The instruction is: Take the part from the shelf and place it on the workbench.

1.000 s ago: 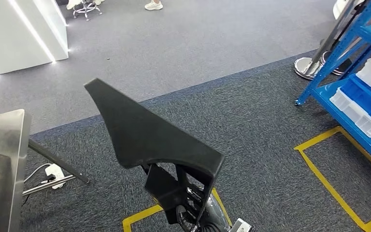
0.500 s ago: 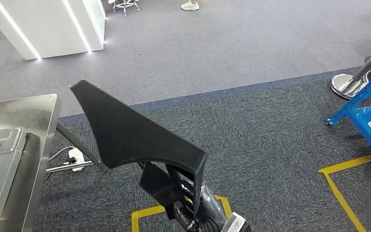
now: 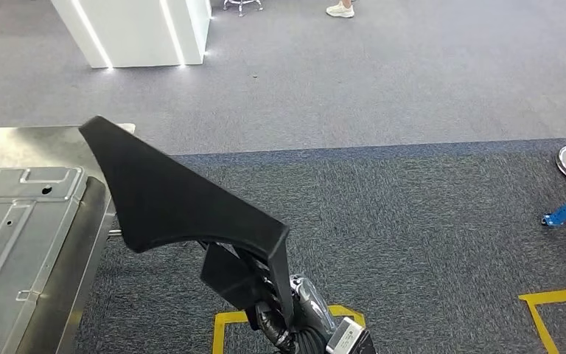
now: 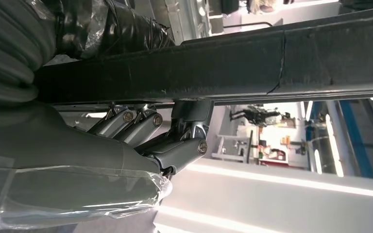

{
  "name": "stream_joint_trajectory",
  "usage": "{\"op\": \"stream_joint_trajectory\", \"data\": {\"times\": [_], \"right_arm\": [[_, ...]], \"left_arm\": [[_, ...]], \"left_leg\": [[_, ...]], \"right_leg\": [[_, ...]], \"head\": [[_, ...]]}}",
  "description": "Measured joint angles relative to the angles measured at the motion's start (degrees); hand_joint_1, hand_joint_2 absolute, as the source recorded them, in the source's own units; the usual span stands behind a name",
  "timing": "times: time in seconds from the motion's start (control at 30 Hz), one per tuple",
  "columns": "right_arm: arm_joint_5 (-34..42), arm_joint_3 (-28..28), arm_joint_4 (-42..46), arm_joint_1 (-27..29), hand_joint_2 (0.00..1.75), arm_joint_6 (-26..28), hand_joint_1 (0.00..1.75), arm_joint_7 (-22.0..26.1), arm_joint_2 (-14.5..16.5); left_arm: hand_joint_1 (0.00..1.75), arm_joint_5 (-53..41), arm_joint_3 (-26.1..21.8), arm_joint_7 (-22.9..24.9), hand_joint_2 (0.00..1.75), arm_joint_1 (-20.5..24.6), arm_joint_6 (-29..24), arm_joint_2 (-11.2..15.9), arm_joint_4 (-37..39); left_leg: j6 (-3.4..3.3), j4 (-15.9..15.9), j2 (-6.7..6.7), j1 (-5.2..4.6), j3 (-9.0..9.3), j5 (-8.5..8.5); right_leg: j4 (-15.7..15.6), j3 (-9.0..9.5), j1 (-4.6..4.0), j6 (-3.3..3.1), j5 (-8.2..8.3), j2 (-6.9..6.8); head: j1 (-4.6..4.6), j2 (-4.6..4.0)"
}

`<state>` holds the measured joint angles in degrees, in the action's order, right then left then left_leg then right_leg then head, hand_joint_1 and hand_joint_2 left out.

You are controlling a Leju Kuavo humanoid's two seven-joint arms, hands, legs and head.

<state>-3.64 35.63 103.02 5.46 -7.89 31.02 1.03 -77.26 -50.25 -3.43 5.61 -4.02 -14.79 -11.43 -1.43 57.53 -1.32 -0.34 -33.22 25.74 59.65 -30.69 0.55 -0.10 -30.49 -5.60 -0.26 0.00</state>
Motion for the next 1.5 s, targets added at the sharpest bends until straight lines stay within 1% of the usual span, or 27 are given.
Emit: {"op": "stream_joint_trajectory", "data": {"times": [0.07,0.13,0.17,0.2,0.27,0.33,0.4,0.47,0.53,0.6,0.67,0.7,0.73,0.77,0.83,0.9,0.97,1.0,1.07,1.13,1.2,1.23,1.27,1.3,1.37,1.43,1.5], "right_arm": [[-0.04,0.00,0.22,0.19,1.75,0.00,1.75,0.04,-0.07],[-0.06,0.00,0.27,0.59,1.75,0.00,1.75,0.01,-0.23],[-0.08,0.00,0.26,0.80,1.75,0.00,1.75,-0.03,-0.36],[-0.08,0.00,0.25,0.97,1.75,0.00,1.75,-0.07,-0.48],[-0.09,0.00,0.26,1.04,1.75,0.00,1.75,-0.06,-0.62],[-0.09,0.00,0.29,1.05,1.75,-0.01,1.75,-0.04,-0.67],[-0.08,0.00,0.34,1.20,1.75,-0.09,1.75,-0.01,-0.71],[-0.08,0.00,0.39,1.26,1.75,-0.25,1.75,0.05,-0.70],[-0.08,0.00,0.43,1.21,1.75,-0.36,1.75,0.14,-0.65],[-0.08,0.00,0.52,1.35,1.75,-0.39,1.75,0.25,-0.62],[-0.08,0.00,0.58,1.70,1.75,-0.48,1.75,0.31,-0.63],[-0.08,0.00,0.59,1.89,1.75,-0.54,1.75,0.31,-0.63],[-0.07,0.00,0.60,2.05,1.75,-0.64,1.75,0.32,-0.64],[-0.04,0.00,0.60,2.14,1.75,-0.76,1.75,0.36,-0.64],[0.08,0.00,0.66,2.21,1.75,-1.08,1.75,0.56,-0.64],[0.24,0.00,0.90,2.22,1.75,-1.38,1.75,0.80,-0.64],[0.41,0.00,1.18,2.19,1.75,-1.63,1.75,0.93,-0.63],[0.52,0.00,1.27,2.11,1.75,-1.77,1.75,0.93,-0.63],[0.78,0.00,1.38,1.83,1.75,-2.06,1.75,0.92,-0.61],[0.94,0.00,1.39,1.73,1.75,-2.24,1.75,0.83,-0.61],[1.03,0.00,1.37,1.91,1.75,-2.16,1.75,0.73,-0.66],[1.10,0.00,1.37,2.00,1.75,-2.10,1.75,0.72,-0.69],[1.22,0.00,1.38,2.03,1.75,-2.05,1.75,0.74,-0.71],[1.34,0.00,1.39,2.04,1.75,-2.01,1.75,0.78,-0.72],[1.54,0.00,1.46,2.11,1.75,-1.97,1.75,0.89,-0.74],[1.63,0.00,1.62,2.29,1.75,-1.95,1.75,0.98,-0.79],[1.71,0.00,1.84,2.42,1.75,-1.89,1.75,1.03,-0.82]], "left_arm": [[0.00,0.00,0.00,0.00,1.75,0.13,-0.09,-0.33,0.00],[0.00,0.00,0.00,-0.01,1.75,0.32,-0.11,-0.57,0.00],[0.00,0.00,0.00,-0.02,1.75,0.35,-0.11,-0.67,0.00],[0.00,0.01,0.00,-0.02,1.75,0.34,-0.11,-0.70,0.00],[0.00,0.02,0.00,-0.02,1.75,0.30,-0.11,-0.74,0.00],[0.00,0.03,0.00,-0.01,1.75,0.37,-0.10,-0.87,0.00],[0.00,0.10,0.00,0.17,1.75,0.47,-0.09,-1.01,0.00],[0.00,0.20,-0.01,0.60,1.75,0.49,-0.09,-1.08,0.00],[0.00,0.24,-0.02,1.08,1.75,0.51,-0.24,-1.16,0.00],[0.00,0.23,-0.02,1.33,1.75,0.64,-0.59,-1.21,0.00],[0.00,0.16,-0.02,1.38,1.75,0.75,-0.83,-1.20,-0.01],[0.00,0.09,-0.02,1.38,1.75,0.77,-0.85,-1.19,-0.01],[0.00,0.01,-0.02,1.40,1.75,0.75,-0.84,-1.19,-0.02],[0.00,-0.13,-0.02,1.45,1.75,0.71,-0.81,-1.18,-0.02],[0.00,-0.41,-0.01,1.55,1.75,0.65,-0.68,-1.16,-0.02],[0.00,-0.68,0.10,1.50,1.75,0.72,-0.53,-1.12,-0.02],[0.00,-0.82,0.22,1.24,1.75,0.75,-0.51,-1.07,-0.02],[0.00,-0.82,0.24,1.06,1.75,0.67,-0.59,-1.04,-0.02],[0.00,-0.76,0.25,0.68,1.75,0.58,-0.72,-0.97,-0.02],[0.00,-0.74,0.27,0.49,1.75,0.59,-0.67,-0.92,-0.02],[0.00,-0.79,0.28,0.64,1.75,0.55,-0.49,-0.84,-0.02],[0.00,-0.84,0.29,0.79,1.75,0.47,-0.38,-0.79,-0.02],[0.00,-0.89,0.30,0.98,1.75,0.38,-0.22,-0.75,-0.02],[0.00,-0.94,0.31,1.15,1.75,0.31,-0.07,-0.73,-0.02],[0.00,-1.00,0.34,1.34,1.75,0.30,0.22,-0.72,-0.02],[0.00,-1.07,0.38,1.36,1.75,0.29,0.31,-0.71,-0.02],[0.00,-1.16,0.40,1.38,1.75,0.15,0.33,-0.69,-0.02]], "left_leg": [[-0.54,-1.03,1.05,0.40,0.92,-0.43],[-0.84,-1.03,2.25,0.29,0.98,-0.42],[-0.88,-0.91,3.01,0.27,0.95,-0.34],[-0.86,-0.76,3.79,0.26,0.96,-0.24],[-0.62,-0.28,5.41,0.33,1.08,0.10],[-0.21,0.60,6.81,0.39,0.82,0.60],[0.39,1.23,7.94,0.49,0.20,0.83],[1.04,1.29,8.77,0.67,-0.24,0.80],[1.65,2.82,6.53,0.53,-0.97,1.67],[2.21,8.42,3.17,0.38,-3.68,4.53],[2.57,15.53,2.29,0.48,-7.46,7.31],[2.61,17.08,2.22,0.49,-8.36,7.36],[2.58,16.46,2.08,0.49,-8.12,6.31],[2.47,13.62,1.74,0.48,-6.69,4.37],[1.94,5.71,-0.37,0.11,-2.68,0.94],[1.14,1.69,-1.84,-0.43,-0.80,0.06],[0.42,1.21,-1.03,-0.62,-0.80,0.11],[0.13,0.79,-0.44,-0.50,-0.53,-0.04],[-0.52,-0.17,0.67,-0.14,0.25,-0.43],[-0.94,-0.45,1.78,0.00,0.48,-0.58],[-1.08,-0.34,3.19,-0.03,0.47,-0.53],[-1.06,-0.23,3.99,-0.03,0.53,-0.47],[-0.98,-0.07,4.79,-0.01,0.61,-0.37],[-0.85,0.18,5.56,0.02,0.65,-0.20],[-0.40,0.88,6.86,-0.02,0.35,0.19],[0.19,1.23,7.80,0.05,-0.22,0.35],[0.86,1.24,8.30,0.28,-0.50,0.38]], "right_leg": [[3.70,-1.41,0.11,0.37,-2.42,2.69],[11.04,-5.17,0.17,0.45,-5.69,4.92],[13.91,-6.85,0.18,0.48,-6.37,5.30],[14.93,-7.72,0.19,0.49,-5.91,5.46],[10.28,-6.19,0.29,0.45,-1.73,6.04],[3.45,-3.43,0.59,0.31,1.54,8.71],[1.00,-2.52,0.64,0.12,1.84,10.59],[0.75,-2.34,0.50,-0.32,1.92,9.70],[0.26,-1.80,0.59,-1.01,1.97,8.28],[-0.04,-1.34,0.53,-1.58,1.83,6.55],[-0.02,-1.20,0.34,-1.82,1.56,4.70],[-0.01,-1.12,0.28,-1.84,1.41,3.81],[0.00,-0.97,0.24,-1.83,1.25,3.02],[0.00,-0.75,0.21,-1.77,1.08,2.34],[0.00,-0.26,0.05,-1.50,0.67,1.27],[-0.07,-0.04,-0.19,-1.02,0.42,0.40],[-0.36,0.25,-0.31,-0.48,0.32,-0.55],[-0.29,0.48,-0.25,-0.17,0.10,-0.42],[2.31,-0.38,-0.16,0.27,-1.67,1.93],[9.27,-4.02,-0.06,0.34,-4.91,4.75],[15.03,-7.57,-0.05,0.37,-6.22,5.45],[15.04,-8.02,0.01,0.37,-5.14,5.54],[12.89,-7.42,0.09,0.34,-3.10,5.72],[9.16,-6.02,0.24,0.29,-0.58,6.39],[2.70,-3.54,0.51,0.24,2.30,8.66],[0.84,-2.99,0.45,0.05,2.46,9.65],[0.52,-2.75,0.33,-0.54,2.67,8.59]], "head": [[0.07,0.00],[0.07,0.00],[0.07,0.00],[0.06,0.00],[0.05,0.00],[0.03,0.00],[0.03,0.00],[0.05,0.01],[-0.02,0.01],[-0.13,0.00],[-0.17,0.00],[-0.17,0.00],[-0.17,0.00],[-0.17,0.00],[-0.16,0.00],[-0.15,0.00],[-0.15,0.00],[-0.13,0.00],[-0.08,0.00],[-0.02,0.00],[-0.01,0.00],[-0.02,0.00],[-0.02,0.00],[-0.02,0.00],[-0.02,0.00],[-0.03,0.00],[-0.03,0.00]]}}
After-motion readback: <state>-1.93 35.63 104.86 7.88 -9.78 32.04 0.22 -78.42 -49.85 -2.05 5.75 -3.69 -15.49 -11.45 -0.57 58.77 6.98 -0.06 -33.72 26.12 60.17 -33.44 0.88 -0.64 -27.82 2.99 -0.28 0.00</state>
